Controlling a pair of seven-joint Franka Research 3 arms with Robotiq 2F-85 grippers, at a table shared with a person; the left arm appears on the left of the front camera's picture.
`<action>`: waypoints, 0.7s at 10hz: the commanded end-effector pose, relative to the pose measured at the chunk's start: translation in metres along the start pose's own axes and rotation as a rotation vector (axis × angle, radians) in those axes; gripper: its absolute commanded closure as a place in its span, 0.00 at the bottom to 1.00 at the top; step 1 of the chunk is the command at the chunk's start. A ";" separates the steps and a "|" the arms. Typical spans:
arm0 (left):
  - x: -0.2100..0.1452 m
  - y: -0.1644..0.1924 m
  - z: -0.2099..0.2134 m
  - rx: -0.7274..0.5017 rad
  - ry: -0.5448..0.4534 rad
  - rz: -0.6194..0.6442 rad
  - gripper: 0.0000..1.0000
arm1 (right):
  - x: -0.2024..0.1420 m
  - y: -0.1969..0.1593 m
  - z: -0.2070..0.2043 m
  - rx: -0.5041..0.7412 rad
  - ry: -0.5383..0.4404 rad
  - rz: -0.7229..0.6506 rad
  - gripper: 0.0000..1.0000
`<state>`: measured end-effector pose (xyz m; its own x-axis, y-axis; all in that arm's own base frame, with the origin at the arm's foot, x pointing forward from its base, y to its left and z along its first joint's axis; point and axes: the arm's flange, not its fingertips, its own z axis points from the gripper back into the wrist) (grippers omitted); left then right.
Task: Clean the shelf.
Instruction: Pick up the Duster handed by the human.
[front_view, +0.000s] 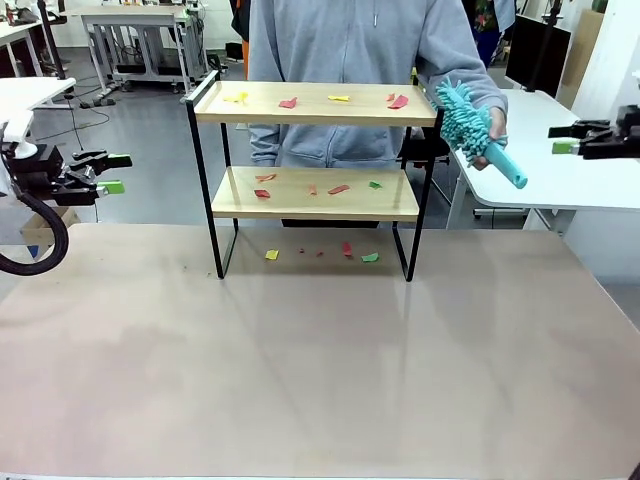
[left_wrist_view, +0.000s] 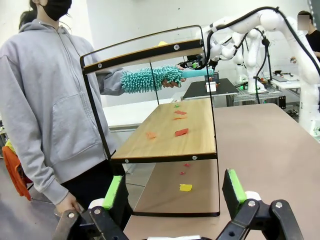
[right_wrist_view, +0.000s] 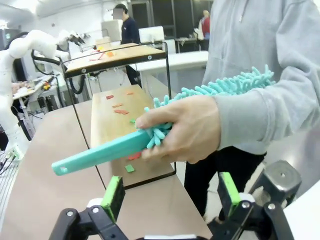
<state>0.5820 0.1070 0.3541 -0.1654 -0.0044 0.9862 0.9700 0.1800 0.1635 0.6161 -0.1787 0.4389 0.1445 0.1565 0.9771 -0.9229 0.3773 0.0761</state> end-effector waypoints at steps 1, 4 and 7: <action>0.002 0.000 0.001 0.001 -0.001 -0.003 0.00 | 0.024 0.030 -0.009 -0.067 0.118 -0.073 0.00; 0.002 0.000 0.001 0.001 -0.001 -0.003 0.00 | 0.086 0.078 -0.012 -0.212 0.241 -0.194 0.00; 0.002 0.000 0.001 0.001 -0.001 -0.003 0.00 | 0.126 0.131 -0.056 -0.381 0.453 -0.264 0.00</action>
<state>0.5822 0.1069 0.3539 -0.1651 -0.0046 0.9863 0.9701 0.1796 0.1632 0.5469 -0.0871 0.5634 0.4509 0.3274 0.8304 -0.7188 0.6848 0.1203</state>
